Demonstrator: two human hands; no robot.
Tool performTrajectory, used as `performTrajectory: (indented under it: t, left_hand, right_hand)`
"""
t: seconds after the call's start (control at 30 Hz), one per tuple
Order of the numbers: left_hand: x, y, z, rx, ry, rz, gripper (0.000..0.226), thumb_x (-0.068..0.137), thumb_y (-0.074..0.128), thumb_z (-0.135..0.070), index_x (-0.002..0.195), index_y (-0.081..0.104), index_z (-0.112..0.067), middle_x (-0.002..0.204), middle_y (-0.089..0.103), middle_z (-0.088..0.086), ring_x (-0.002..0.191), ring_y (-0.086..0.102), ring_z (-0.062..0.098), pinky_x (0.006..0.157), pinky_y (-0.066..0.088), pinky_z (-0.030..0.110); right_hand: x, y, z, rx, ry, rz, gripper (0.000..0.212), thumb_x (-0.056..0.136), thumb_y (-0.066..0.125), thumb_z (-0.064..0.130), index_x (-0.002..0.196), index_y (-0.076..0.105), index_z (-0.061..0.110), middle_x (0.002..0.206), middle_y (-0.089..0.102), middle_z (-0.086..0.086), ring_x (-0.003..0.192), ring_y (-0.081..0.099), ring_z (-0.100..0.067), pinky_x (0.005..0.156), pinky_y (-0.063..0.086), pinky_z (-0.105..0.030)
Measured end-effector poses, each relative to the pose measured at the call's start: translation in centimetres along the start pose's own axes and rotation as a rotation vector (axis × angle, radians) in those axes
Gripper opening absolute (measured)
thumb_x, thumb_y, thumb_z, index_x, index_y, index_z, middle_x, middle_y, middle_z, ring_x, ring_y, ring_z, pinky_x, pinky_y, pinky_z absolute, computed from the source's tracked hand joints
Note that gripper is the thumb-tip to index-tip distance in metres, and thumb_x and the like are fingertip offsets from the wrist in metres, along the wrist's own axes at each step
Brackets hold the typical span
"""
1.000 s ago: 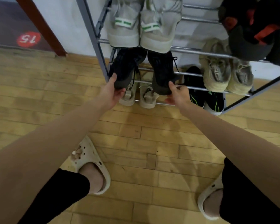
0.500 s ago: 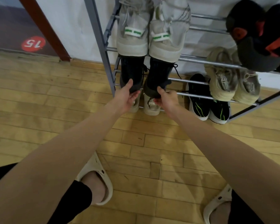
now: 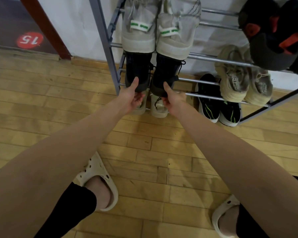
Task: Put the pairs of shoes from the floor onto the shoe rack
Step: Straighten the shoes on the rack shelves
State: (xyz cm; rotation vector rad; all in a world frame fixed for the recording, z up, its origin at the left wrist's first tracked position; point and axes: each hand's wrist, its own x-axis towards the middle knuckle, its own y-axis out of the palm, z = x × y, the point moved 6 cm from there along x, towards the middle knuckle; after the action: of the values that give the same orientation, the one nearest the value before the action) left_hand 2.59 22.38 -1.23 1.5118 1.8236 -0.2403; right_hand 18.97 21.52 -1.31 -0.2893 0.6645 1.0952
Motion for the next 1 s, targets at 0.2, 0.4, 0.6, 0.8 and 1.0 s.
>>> performTrajectory:
  t: [0.2,0.4,0.6,0.8,1.0]
  left_hand:
    - [0.8,-1.0,0.4,0.104,0.013,0.004,0.058,0.090,0.057,-0.051,0.123,0.056,-0.003,0.091,0.063,0.008,0.073,0.060,0.017,0.067,0.053,0.026]
    - [1.8,-4.7,1.8,0.336,0.103,-0.224,0.041,0.103,0.031,-0.042,0.099,0.054,-0.009,0.074,0.056,0.003,0.063,0.054,0.015,0.058,0.044,0.026]
    - [5.7,-7.7,4.0,0.644,0.091,-0.370,0.037,0.090,0.059,-0.034,0.111,0.046,-0.005,0.102,0.056,0.008,0.087,0.055,0.022,0.074,0.050,0.035]
    - [8.5,-6.8,7.9,0.434,-0.139,-0.251,0.067,0.088,0.059,-0.053,0.140,0.040,-0.013,0.129,0.054,0.007,0.096,0.061,0.024,0.075,0.055,0.034]
    - [9.5,-6.4,9.4,0.173,-0.170,-0.246,0.044,0.091,0.063,-0.033,0.126,0.048,-0.010,0.115,0.066,0.015,0.074,0.069,0.021,0.043,0.053,0.024]
  right_hand:
    - [-0.1,0.0,-0.3,0.003,0.002,0.046,0.035,0.080,0.077,0.033,0.094,0.054,0.010,0.085,0.067,-0.008,0.068,0.061,-0.015,0.054,0.048,-0.023]
    - [0.1,-2.3,-2.1,-0.305,-0.179,0.101,0.047,0.089,0.058,0.049,0.106,0.063,0.005,0.081,0.064,-0.007,0.072,0.058,-0.017,0.067,0.045,-0.028]
    - [4.0,-4.1,-6.4,-0.926,-0.248,0.074,0.059,0.089,0.060,0.039,0.137,0.041,0.010,0.108,0.059,-0.006,0.096,0.060,-0.023,0.076,0.052,-0.035]
    - [8.0,-2.7,-9.4,-0.666,-0.060,0.003,0.083,0.087,0.057,0.054,0.147,0.022,0.009,0.138,0.047,-0.011,0.116,0.056,-0.030,0.093,0.053,-0.047]
    - [10.2,-1.0,-11.4,-0.035,0.228,-0.108,0.056,0.090,0.065,0.026,0.136,0.037,0.013,0.124,0.050,-0.013,0.101,0.058,-0.029,0.060,0.059,-0.035]
